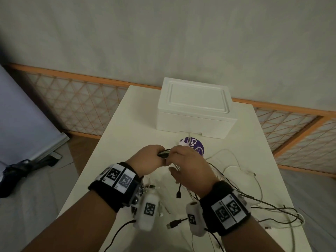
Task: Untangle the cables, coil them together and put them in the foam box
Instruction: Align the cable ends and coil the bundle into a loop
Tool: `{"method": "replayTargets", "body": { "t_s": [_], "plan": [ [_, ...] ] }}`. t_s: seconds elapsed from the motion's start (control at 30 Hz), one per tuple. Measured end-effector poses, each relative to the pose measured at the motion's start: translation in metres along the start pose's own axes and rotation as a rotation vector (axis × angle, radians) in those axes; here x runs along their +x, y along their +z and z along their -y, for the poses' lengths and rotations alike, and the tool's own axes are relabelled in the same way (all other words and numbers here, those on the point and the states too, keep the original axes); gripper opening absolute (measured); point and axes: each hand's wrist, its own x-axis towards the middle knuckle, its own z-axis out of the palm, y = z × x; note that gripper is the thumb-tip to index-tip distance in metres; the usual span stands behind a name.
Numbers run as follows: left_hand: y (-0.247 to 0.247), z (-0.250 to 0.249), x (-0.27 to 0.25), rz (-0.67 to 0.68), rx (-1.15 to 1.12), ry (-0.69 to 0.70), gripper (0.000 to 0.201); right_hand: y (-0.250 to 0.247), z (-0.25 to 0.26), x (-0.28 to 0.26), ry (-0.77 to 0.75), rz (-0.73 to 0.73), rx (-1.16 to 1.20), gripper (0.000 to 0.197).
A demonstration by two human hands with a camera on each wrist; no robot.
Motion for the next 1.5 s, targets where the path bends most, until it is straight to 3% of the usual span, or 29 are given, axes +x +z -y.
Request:
{"method": "replayTargets", "body": {
  "t_s": [0.1, 0.23, 0.5, 0.53, 0.67, 0.73, 0.87, 0.93, 1.03, 1.1, 1.17, 1.2, 1.27, 1.33, 1.4, 1.5],
  "plan": [
    [-0.004, -0.004, -0.006, 0.146, -0.206, -0.093, 0.017, 0.008, -0.004, -0.005, 0.029, -0.094, -0.02, 0.013],
    [-0.009, -0.004, -0.007, 0.217, -0.299, -0.102, 0.018, 0.005, 0.0, -0.007, 0.099, -0.182, 0.041, 0.008],
    [-0.007, -0.003, -0.003, 0.136, -0.322, -0.074, 0.02, -0.004, 0.001, 0.001, 0.383, -0.051, 0.242, 0.021],
    [-0.006, -0.003, -0.003, 0.122, -0.332, -0.08, 0.02, -0.003, 0.002, 0.001, 0.378, -0.075, 0.231, 0.019],
    [0.0, -0.002, -0.001, 0.088, -0.386, -0.105, 0.02, 0.004, 0.0, -0.001, 0.114, -0.173, -0.16, 0.022],
    [0.002, -0.002, 0.0, 0.084, -0.408, -0.124, 0.023, 0.006, -0.007, 0.0, 0.018, -0.23, -0.24, 0.017],
    [0.003, -0.003, 0.003, 0.089, -0.446, -0.139, 0.027, 0.006, -0.008, -0.001, 0.017, -0.301, -0.248, 0.014],
    [0.002, -0.004, 0.004, 0.06, -0.42, -0.131, 0.023, 0.007, -0.003, -0.003, 0.137, -0.266, -0.172, 0.015],
    [0.002, -0.001, 0.007, -0.014, -0.376, -0.133, 0.018, 0.007, -0.004, -0.001, 0.351, -0.024, 0.038, 0.008],
    [0.001, 0.004, 0.01, -0.099, -0.343, -0.14, 0.017, -0.001, -0.007, -0.001, 0.423, 0.092, 0.276, 0.021],
    [-0.003, 0.009, 0.013, -0.181, -0.339, -0.157, 0.014, -0.014, -0.005, -0.004, 0.501, 0.13, 0.546, 0.032],
    [-0.005, 0.011, 0.014, -0.191, -0.334, -0.159, 0.012, -0.019, -0.005, -0.005, 0.5, 0.083, 0.592, 0.035],
    [-0.006, 0.01, 0.014, -0.167, -0.274, -0.134, 0.01, -0.023, -0.004, -0.004, 0.448, -0.021, 0.515, 0.028],
    [-0.002, 0.004, 0.013, -0.146, -0.185, -0.078, 0.011, -0.019, -0.001, 0.004, 0.376, 0.011, 0.353, 0.013],
    [0.003, -0.001, 0.013, -0.139, -0.132, -0.034, 0.014, -0.008, 0.002, 0.009, 0.311, 0.049, 0.129, 0.022],
    [0.005, -0.001, 0.012, -0.138, -0.141, -0.02, 0.017, 0.002, 0.006, 0.012, 0.27, -0.074, -0.015, 0.016]
  ]
}}
